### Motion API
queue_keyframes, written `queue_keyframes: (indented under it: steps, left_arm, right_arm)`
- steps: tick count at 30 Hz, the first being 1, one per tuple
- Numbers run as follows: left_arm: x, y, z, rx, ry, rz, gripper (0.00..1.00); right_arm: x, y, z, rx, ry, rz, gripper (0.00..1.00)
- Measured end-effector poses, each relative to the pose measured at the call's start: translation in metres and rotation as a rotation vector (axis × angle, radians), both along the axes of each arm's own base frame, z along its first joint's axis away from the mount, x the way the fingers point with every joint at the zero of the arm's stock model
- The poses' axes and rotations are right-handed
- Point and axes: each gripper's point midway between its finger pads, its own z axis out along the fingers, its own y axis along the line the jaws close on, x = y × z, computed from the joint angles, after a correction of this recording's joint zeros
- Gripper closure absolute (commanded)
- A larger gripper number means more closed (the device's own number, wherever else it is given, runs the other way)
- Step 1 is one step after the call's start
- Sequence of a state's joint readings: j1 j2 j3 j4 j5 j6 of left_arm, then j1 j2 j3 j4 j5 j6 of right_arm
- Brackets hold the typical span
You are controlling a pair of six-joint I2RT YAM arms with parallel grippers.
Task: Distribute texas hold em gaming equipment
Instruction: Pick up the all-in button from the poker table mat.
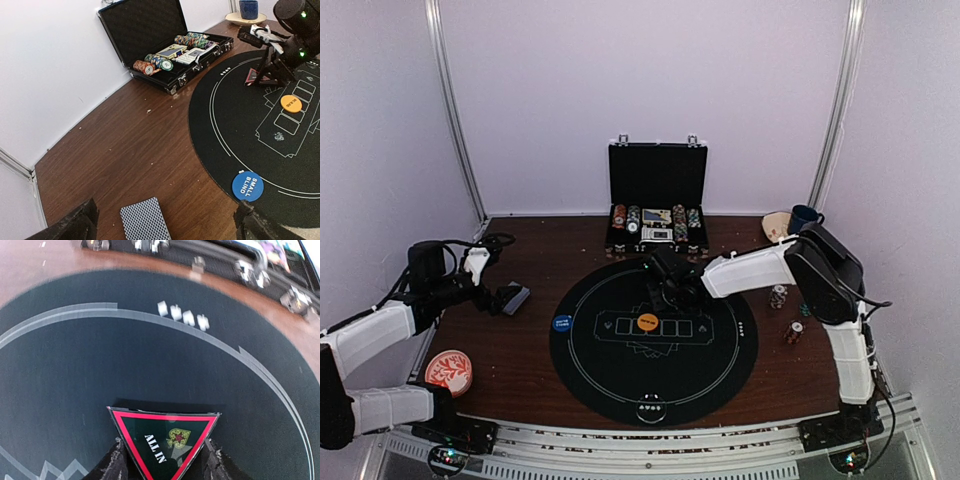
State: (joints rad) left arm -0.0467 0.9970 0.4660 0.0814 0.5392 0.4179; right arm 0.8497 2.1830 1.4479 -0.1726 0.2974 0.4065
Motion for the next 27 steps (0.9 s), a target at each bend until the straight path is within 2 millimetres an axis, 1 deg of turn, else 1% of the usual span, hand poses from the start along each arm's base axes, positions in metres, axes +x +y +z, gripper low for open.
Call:
queue_keyframes:
  steps: [6,9,11,17,19,22,25,27]
  left_arm:
    - [0.000,0.000,0.000,0.000,-0.002,0.000,0.02]
    - [0.000,0.000,0.000,0.000,-0.002,0.000,0.02]
    - [0.000,0.000,0.000,0.000,-0.002,0.000,0.02]
    - [0.000,0.000,0.000,0.000,-0.002,0.000,0.02]
    - [0.000,0.000,0.000,0.000,-0.002,0.000,0.02]
    - [0.000,0.000,0.000,0.000,-0.002,0.000,0.02]
    - [0.000,0.000,0.000,0.000,-0.002,0.000,0.02]
    - [0.000,0.000,0.000,0.000,-0.002,0.000,0.02]
  right_arm:
    - [0.036,0.012,0.002,0.008,-0.037,-0.039,0.48]
    - [0.048,0.015,0.003,0.001,-0.055,-0.060,0.48]
    - [0.052,0.016,0.003,-0.004,-0.062,-0.065,0.48]
    - [0.062,0.017,0.005,-0.017,-0.065,-0.071,0.46]
    - [0.063,0.016,0.005,-0.021,-0.063,-0.072,0.42]
    - [0.064,0.014,0.007,-0.032,-0.059,-0.074,0.33]
    - [0.063,0.011,0.009,-0.046,-0.059,-0.068,0.29]
    - [0.055,0.006,0.010,-0.057,-0.048,-0.058,0.27]
